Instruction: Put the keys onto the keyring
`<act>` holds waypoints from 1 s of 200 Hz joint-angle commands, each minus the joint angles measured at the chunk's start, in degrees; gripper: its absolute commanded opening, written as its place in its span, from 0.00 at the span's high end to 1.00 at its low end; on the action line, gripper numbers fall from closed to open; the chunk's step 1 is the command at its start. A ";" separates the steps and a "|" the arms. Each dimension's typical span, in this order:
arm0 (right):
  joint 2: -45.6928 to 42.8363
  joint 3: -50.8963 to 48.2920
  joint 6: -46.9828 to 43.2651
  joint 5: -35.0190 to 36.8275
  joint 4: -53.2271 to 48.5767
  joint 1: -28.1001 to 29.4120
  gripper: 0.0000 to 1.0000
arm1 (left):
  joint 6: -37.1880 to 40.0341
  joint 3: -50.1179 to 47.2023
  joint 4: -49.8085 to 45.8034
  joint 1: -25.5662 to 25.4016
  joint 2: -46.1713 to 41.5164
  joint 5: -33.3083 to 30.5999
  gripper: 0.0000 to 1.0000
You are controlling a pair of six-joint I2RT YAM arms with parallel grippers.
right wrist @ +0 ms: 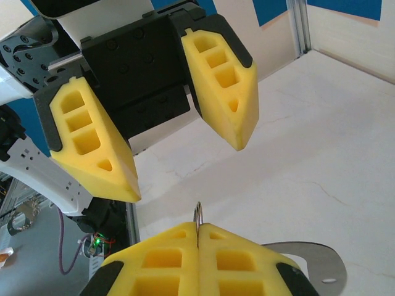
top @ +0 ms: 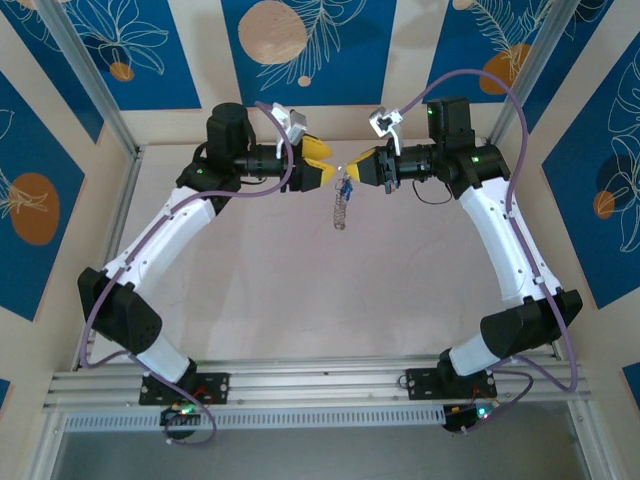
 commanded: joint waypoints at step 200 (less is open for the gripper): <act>-0.37 -0.16 -0.18 -1.01 0.95 0.40 1.00 | 2.07 7.55 -4.72 -3.69 5.95 8.45 0.88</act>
